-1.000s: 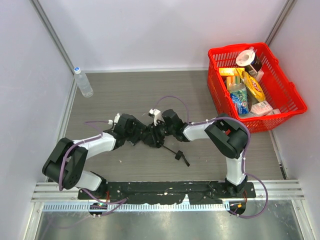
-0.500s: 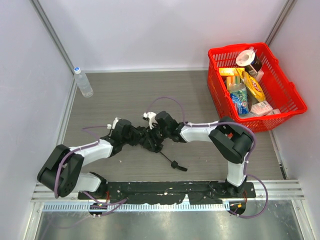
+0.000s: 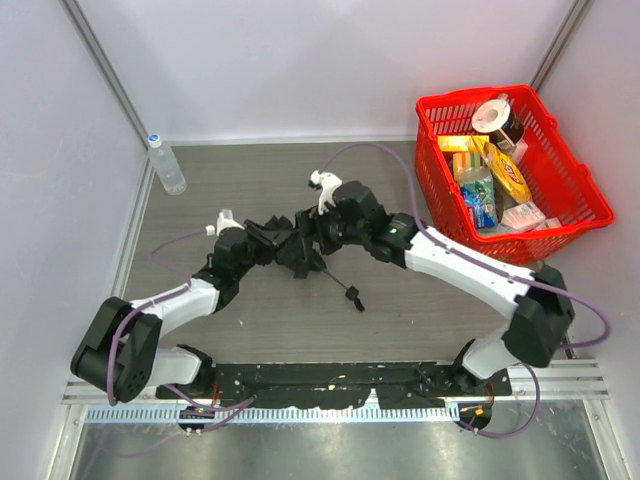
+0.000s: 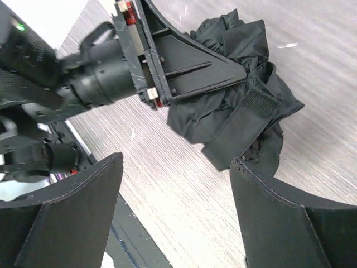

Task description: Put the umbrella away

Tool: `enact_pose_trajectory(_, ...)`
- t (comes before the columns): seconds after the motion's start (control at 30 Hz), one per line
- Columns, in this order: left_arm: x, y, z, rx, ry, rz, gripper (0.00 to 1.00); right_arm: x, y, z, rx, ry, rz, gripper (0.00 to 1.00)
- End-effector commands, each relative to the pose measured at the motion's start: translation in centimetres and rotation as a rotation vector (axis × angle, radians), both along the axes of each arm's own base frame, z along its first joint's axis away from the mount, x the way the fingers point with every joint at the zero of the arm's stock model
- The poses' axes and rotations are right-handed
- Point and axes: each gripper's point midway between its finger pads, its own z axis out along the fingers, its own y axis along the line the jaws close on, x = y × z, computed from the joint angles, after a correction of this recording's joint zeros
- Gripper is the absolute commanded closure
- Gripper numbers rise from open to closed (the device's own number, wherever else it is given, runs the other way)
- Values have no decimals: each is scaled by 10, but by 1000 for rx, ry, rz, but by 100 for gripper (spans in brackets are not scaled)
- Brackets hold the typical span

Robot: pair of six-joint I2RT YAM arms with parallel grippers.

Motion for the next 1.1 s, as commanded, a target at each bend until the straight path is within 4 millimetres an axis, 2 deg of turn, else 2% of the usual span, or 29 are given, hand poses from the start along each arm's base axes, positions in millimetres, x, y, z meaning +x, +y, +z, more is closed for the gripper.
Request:
enact_pose_trajectory(0.0, 35, -19, 121, -173, -381, -47, 100, 16, -36, 51, 29, -44, -188, 18)
enact_pose_trajectory(0.1, 39, -24, 155, -228, -489, -78, 100, 33, -71, 73, 92, -56, -344, 18)
enact_pose_trajectory(0.17, 43, -23, 174, -253, -547, -86, 100, 48, -102, 87, 142, -67, -498, 11)
enact_pose_trajectory(0.2, 44, -23, 184, -266, -576, -95, 100, 53, -111, 93, 185, -51, -555, 9)
enact_pose_trajectory(0.23, 44, -23, 195, -283, -612, -106, 100, 60, -130, 105, 221, -66, -618, 8)
enact_pose_trajectory(0.33, 43, -23, 225, -342, -701, -130, 100, 73, -164, 127, 299, -76, -714, 8)
enact_pose_trajectory(0.37, 43, -22, 235, -362, -729, -135, 100, 72, -166, 130, 317, -64, -701, 6)
enact_pose_trajectory(0.4, 41, -22, 245, -382, -761, -145, 100, 79, -177, 130, 341, -37, -719, 5)
enact_pose_trajectory(0.43, 38, -22, 259, -406, -802, -161, 100, 79, -174, 130, 365, -11, -686, 5)
enact_pose_trajectory(0.47, 35, -22, 270, -428, -829, -172, 100, 91, -186, 123, 379, 33, -742, 5)
enact_pose_trajectory(0.5, 32, -22, 280, -449, -855, -185, 100, 90, -184, 120, 392, 81, -721, 4)
enact_pose_trajectory(0.53, 30, -21, 290, -468, -877, -189, 100, 99, -189, 111, 396, 121, -732, 4)
enact_pose_trajectory(0.57, 28, -22, 300, -486, -895, -199, 100, 98, -183, 112, 427, 148, -685, 5)
enact_pose_trajectory(0.6, 25, -22, 309, -506, -917, -209, 100, 94, -174, 103, 460, 208, -642, 4)
enact_pose_trajectory(0.63, 22, -21, 317, -528, -933, -214, 100, 99, -166, 116, 528, 164, -596, 4)
enact_pose_trajectory(0.67, 19, -20, 326, -555, -954, -217, 100, 95, -160, 107, 587, 221, -580, 5)
enact_pose_trajectory(0.7, 17, -17, 333, -588, -969, -215, 100, 99, -155, 128, 695, 194, -561, 6)
enact_pose_trajectory(0.73, 13, -15, 340, -620, -989, -218, 100, 98, -153, 118, 714, 220, -551, 8)
enact_pose_trajectory(0.77, 11, -14, 346, -654, -1003, -222, 100, 101, -149, 129, 785, 237, -539, 9)
enact_pose_trajectory(0.8, 11, -13, 349, -680, -1007, -226, 100, 101, -145, 119, 802, 285, -525, 11)
enact_pose_trajectory(0.83, 9, -11, 354, -706, -1020, -229, 100, 98, -135, 136, 901, 309, -479, 12)
enact_pose_trajectory(0.87, 7, -9, 358, -723, -1035, -229, 100, 96, -129, 143, 960, 314, -435, 14)
enact_pose_trajectory(0.97, 4, -8, 366, -735, -1055, -235, 100, 82, -97, 150, 1065, 490, -374, 14)
enact_pose_trajectory(1.07, -1, -7, 374, -750, -1090, -246, 100, 71, -74, 154, 1132, 624, -346, 14)
